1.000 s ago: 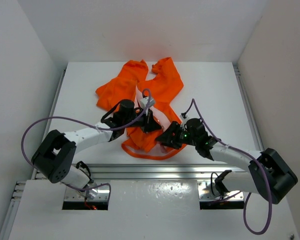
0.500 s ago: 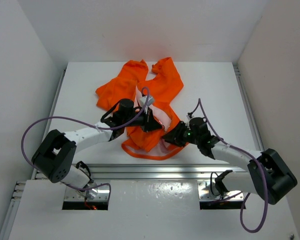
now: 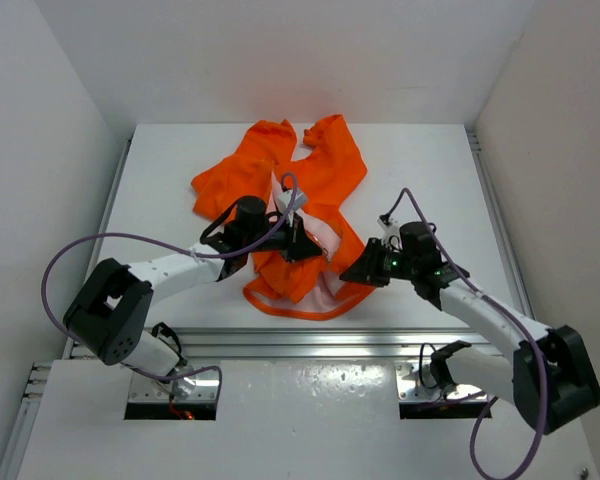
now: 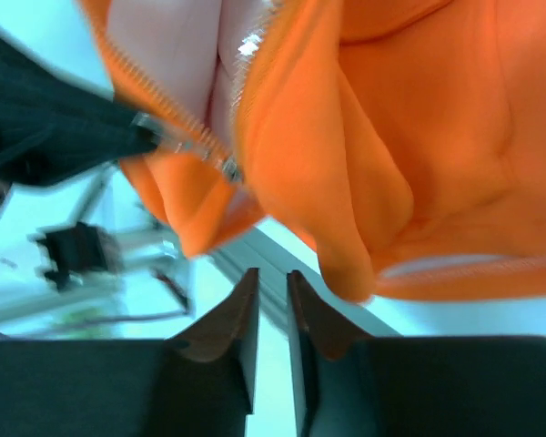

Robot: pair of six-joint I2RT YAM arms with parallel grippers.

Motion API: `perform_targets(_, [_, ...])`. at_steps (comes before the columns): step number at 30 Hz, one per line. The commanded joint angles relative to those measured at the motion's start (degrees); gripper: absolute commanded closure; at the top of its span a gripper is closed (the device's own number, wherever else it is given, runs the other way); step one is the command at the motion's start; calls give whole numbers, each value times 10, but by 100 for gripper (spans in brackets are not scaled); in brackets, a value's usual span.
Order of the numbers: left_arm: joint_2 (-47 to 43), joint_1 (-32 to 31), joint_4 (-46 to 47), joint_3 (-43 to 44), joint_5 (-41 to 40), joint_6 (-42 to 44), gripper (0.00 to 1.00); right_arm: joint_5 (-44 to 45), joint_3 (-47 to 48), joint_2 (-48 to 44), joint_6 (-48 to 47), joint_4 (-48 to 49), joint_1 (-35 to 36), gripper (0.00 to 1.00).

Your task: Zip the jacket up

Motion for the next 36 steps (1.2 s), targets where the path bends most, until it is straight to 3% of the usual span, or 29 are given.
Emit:
perform_targets(1, [3, 10, 18, 24, 5, 7, 100, 26, 48, -50, -157, -172, -19, 84])
perform_targets(3, [3, 10, 13, 24, 5, 13, 100, 57, 69, -51, -182, -264, -37, 86])
perform_targets(8, [3, 10, 7, 24, 5, 25, 100, 113, 127, 19, -203, -348, -60, 97])
perform_targets(24, [31, 16, -3, 61, -5, 46, 100, 236, 297, 307, -214, -360, 3, 100])
perform_targets(28, [42, 26, -8, 66, 7, 46, 100, 245, 372, 392, -214, -430, -22, 100])
perform_targets(36, [75, 31, -3, 83, 33, 58, 100, 276, 488, 464, -226, -446, -82, 100])
